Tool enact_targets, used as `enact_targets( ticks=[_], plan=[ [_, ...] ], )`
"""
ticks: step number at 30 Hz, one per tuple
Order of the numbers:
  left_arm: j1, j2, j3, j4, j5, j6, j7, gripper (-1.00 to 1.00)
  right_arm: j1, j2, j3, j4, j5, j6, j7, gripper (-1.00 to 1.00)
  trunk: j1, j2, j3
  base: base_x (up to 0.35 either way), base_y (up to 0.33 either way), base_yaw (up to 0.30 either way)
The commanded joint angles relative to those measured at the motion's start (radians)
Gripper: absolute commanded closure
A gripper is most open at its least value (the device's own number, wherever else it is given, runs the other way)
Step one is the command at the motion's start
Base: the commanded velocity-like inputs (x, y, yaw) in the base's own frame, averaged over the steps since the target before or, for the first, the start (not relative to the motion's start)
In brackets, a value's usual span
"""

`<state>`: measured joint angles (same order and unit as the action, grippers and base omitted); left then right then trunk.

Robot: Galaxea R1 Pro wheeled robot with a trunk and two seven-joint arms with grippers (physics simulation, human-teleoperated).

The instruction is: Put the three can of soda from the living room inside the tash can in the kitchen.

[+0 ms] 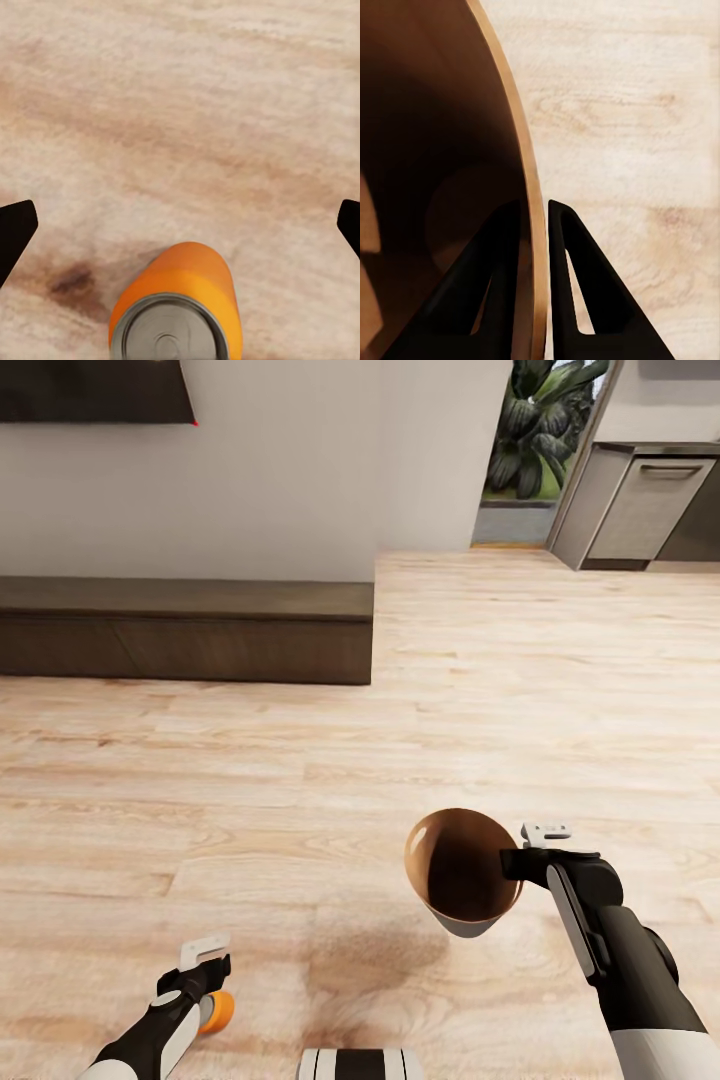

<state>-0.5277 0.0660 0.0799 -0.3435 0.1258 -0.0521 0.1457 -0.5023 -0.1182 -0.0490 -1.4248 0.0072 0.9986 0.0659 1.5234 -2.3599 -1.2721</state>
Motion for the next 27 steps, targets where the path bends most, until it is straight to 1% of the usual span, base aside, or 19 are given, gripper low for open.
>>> enact_targets(
  ticks=[1, 27],
  plan=[
    [0.000, 0.000, 0.000, 0.000, 0.000, 0.000, 0.000, -1.00, 0.000, 0.000, 0.000, 0.000, -0.012, 0.000, 0.005, 1.00, 0.000, 0.000, -0.002, 0.000, 0.000, 0.000],
    [0.000, -0.002, -0.003, -0.012, 0.000, 0.006, 0.000, -1.00, 0.001, 0.000, 0.000, 0.000, -0.012, 0.000, 0.005, 1.00, 0.000, 0.000, -0.043, 0.000, 0.000, 0.000]
  ],
)
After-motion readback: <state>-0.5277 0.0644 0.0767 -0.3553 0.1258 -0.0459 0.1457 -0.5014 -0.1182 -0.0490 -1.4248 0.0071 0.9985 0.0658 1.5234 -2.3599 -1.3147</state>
